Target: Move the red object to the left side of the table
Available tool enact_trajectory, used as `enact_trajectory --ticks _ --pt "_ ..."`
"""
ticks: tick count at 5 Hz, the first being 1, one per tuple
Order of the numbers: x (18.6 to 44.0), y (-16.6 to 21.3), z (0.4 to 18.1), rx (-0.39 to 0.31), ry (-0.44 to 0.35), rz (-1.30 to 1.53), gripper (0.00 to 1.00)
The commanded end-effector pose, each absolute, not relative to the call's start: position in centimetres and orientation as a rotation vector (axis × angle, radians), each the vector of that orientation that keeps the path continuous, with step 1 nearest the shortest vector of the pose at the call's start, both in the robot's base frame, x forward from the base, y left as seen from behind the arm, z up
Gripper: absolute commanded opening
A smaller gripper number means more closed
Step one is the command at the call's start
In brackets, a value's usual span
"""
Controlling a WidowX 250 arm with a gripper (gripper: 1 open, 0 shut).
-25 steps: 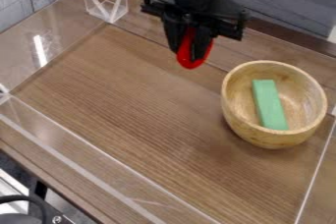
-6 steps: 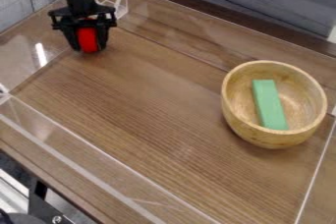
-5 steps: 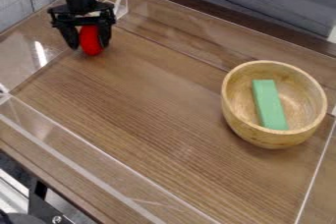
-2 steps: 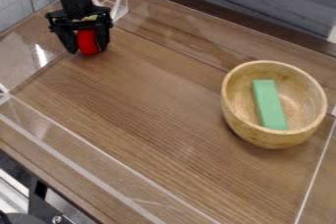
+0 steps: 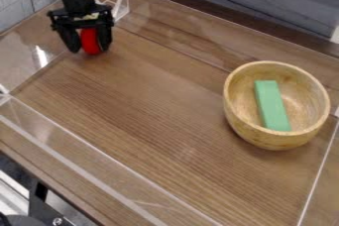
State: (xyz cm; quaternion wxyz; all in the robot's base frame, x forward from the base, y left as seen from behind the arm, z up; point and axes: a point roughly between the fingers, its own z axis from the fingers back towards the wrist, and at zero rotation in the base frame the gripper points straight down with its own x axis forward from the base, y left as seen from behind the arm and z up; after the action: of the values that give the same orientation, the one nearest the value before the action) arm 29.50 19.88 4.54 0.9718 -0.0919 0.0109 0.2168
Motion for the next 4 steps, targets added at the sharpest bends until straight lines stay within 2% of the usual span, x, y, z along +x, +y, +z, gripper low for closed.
enact_trajectory --ticks 1,2,3,4 --pt "29.9 20.8 9.2 -0.157 -0.077 0.343 0.00" --pt "29.3 20.5 11.1 -0.164 -0.081 0.337 1.00" --pt "29.0 20.6 12.8 -0.169 -0.080 0.333 1.00" --pt "29.0 19.0 13.4 -0.169 -0.077 0.310 1.00"
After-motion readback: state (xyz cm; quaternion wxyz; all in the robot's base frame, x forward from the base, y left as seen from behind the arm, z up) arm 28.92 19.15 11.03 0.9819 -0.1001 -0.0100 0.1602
